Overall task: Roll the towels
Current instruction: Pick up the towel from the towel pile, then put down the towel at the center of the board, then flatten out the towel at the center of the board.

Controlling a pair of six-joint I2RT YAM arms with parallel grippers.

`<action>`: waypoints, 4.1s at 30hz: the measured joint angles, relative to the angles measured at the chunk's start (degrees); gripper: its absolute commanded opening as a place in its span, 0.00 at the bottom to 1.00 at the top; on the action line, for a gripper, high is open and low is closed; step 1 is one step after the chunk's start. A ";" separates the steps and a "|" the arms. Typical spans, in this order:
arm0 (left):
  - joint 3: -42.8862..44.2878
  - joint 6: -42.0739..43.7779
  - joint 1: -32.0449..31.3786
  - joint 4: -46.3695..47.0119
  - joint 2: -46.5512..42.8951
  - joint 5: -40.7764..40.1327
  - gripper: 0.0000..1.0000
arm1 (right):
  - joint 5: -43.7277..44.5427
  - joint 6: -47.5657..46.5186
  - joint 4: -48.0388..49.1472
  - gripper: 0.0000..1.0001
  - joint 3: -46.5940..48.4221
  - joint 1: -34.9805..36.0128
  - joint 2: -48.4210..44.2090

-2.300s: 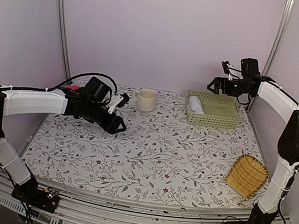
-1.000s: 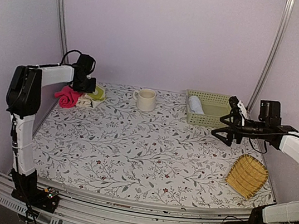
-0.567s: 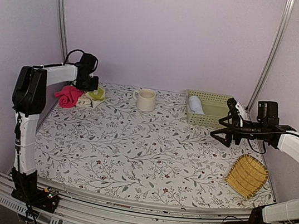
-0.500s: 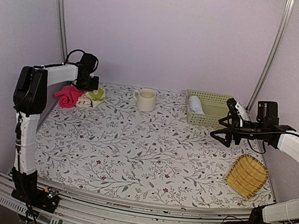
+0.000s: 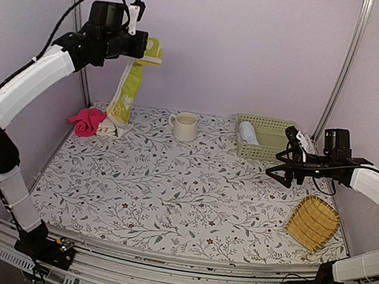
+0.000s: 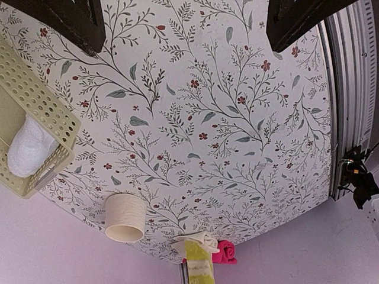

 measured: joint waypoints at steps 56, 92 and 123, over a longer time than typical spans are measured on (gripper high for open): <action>-72.57 -29.42 -22.38 15.15 -19.89 40.92 0.50 | 18.10 2.86 -20.85 0.66 49.03 14.10 54.55; -51.19 -15.23 -19.41 1.51 -26.16 30.77 0.10 | 12.55 -20.02 -26.18 0.31 14.51 22.47 6.75; -52.83 -16.22 -19.08 -0.55 -2.08 24.48 0.35 | 29.09 3.58 -19.39 0.51 25.14 7.15 40.30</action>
